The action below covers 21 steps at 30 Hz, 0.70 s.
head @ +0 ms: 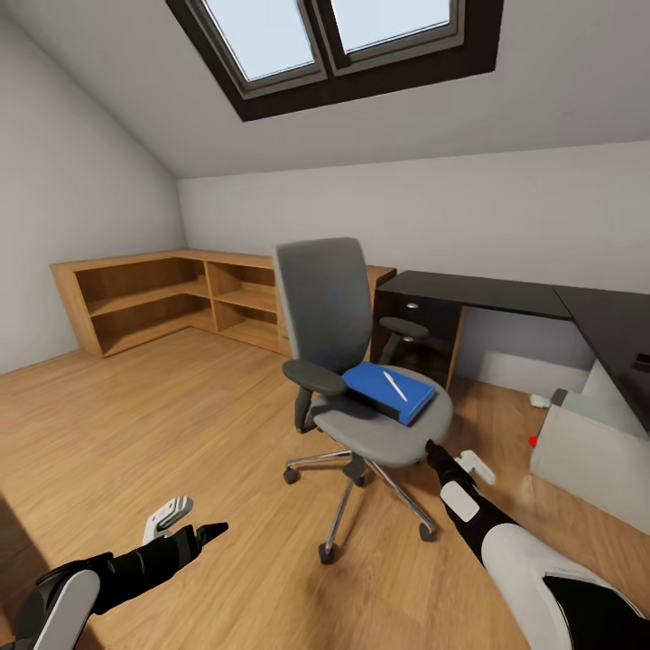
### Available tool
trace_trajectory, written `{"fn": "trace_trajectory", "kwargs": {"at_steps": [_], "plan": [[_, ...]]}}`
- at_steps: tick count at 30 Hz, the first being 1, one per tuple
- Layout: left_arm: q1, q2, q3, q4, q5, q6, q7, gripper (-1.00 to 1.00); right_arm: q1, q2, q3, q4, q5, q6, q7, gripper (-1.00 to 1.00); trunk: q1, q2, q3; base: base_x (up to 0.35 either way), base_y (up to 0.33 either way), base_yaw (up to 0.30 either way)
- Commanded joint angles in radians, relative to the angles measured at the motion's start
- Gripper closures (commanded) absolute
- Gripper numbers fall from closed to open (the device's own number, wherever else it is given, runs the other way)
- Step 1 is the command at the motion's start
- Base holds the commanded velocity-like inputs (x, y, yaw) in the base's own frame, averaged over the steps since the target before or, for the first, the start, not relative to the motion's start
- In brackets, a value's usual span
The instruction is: In the bedroom, organize the workspace by keeping the computer under the desk, ensuring the monitor is on the desk, placing the keyboard on the desk next to the monitor, placing the mouse on the desk next to the keyboard, moving the folder from the swivel chair onto the desk next to the mouse, stacking the notebook on top of the folder with the pen on top of the notebook, and positioning the swivel chair next to the desk.
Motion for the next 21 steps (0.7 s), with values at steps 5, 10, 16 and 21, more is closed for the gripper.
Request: {"fn": "trace_trajectory", "kwargs": {"at_steps": [5, 10, 16, 21], "plan": [[-0.001, 0.000, 0.001, 0.000, -0.003, 0.005, -0.004, -1.00, 0.000, -0.001, 0.001, 0.000, -0.006, -0.002, -0.001, -1.00, 0.000, 0.000, -0.001, 0.000, 0.000, 0.231], [-0.001, 0.000, 0.001, 0.000, -0.003, 0.005, -0.005, -1.00, 0.000, -0.001, 0.001, 0.001, -0.006, -0.001, -0.001, -1.00, 0.000, 0.000, -0.001, 0.000, 0.000, 0.192], [-0.001, 0.000, 0.001, 0.000, -0.003, 0.004, -0.005, -1.00, 0.000, -0.001, 0.000, 0.001, -0.006, -0.002, -0.001, -1.00, 0.000, 0.000, -0.001, 0.000, 0.000, 0.040], [-0.001, -0.001, 0.000, 0.000, -0.003, 0.004, -0.005, -1.00, 0.000, -0.001, -0.001, 0.001, -0.006, -0.002, 0.000, -1.00, 0.000, 0.000, -0.001, 0.125, 0.000, 0.005]]}}
